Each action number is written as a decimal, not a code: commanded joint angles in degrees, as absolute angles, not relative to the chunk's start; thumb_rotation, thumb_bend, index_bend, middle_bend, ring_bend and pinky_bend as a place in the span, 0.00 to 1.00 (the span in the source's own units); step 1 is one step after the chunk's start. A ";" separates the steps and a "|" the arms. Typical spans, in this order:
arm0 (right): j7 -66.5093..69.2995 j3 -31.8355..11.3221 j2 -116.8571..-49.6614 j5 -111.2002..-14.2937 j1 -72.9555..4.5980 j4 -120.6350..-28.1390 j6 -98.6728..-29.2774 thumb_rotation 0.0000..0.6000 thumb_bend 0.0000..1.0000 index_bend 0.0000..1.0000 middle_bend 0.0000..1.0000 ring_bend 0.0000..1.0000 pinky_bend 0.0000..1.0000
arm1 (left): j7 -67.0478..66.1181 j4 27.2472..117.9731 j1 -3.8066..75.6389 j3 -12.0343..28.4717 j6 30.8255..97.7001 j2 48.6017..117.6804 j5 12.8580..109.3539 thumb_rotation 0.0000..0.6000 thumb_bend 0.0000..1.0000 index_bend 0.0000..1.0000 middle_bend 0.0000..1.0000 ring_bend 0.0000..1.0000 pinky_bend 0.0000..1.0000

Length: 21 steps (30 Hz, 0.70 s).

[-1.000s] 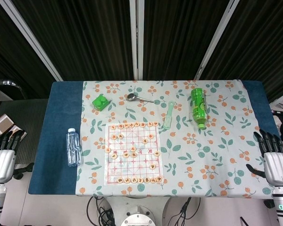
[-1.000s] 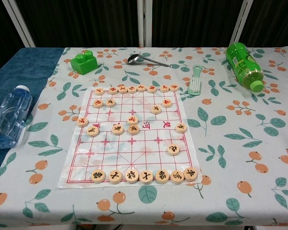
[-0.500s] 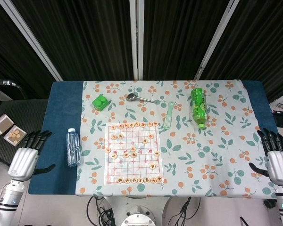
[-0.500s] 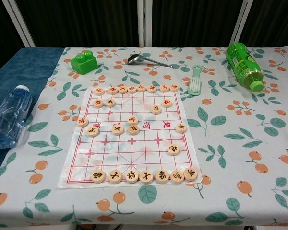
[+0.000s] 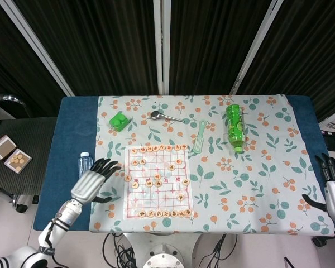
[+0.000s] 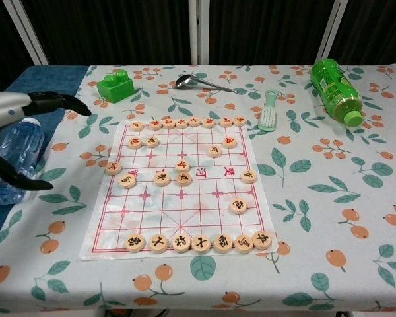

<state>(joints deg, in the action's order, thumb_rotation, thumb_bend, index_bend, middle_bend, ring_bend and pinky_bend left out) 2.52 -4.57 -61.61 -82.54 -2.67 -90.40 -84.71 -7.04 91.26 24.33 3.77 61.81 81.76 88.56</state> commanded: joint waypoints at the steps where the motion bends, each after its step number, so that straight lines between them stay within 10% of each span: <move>1: 2.79 -4.25 -61.22 -82.92 -2.38 -90.15 -84.87 1.00 0.03 0.00 0.00 0.00 0.00 | -7.37 90.12 25.53 3.87 60.87 83.62 87.77 1.00 0.14 0.18 0.07 0.00 0.00; 21: 4.24 -4.21 -61.16 -82.95 -0.97 -88.88 -86.36 1.00 0.03 0.00 0.00 0.00 0.00 | -0.99 80.53 30.63 4.04 57.49 93.13 85.10 1.00 0.21 0.29 0.08 0.00 0.00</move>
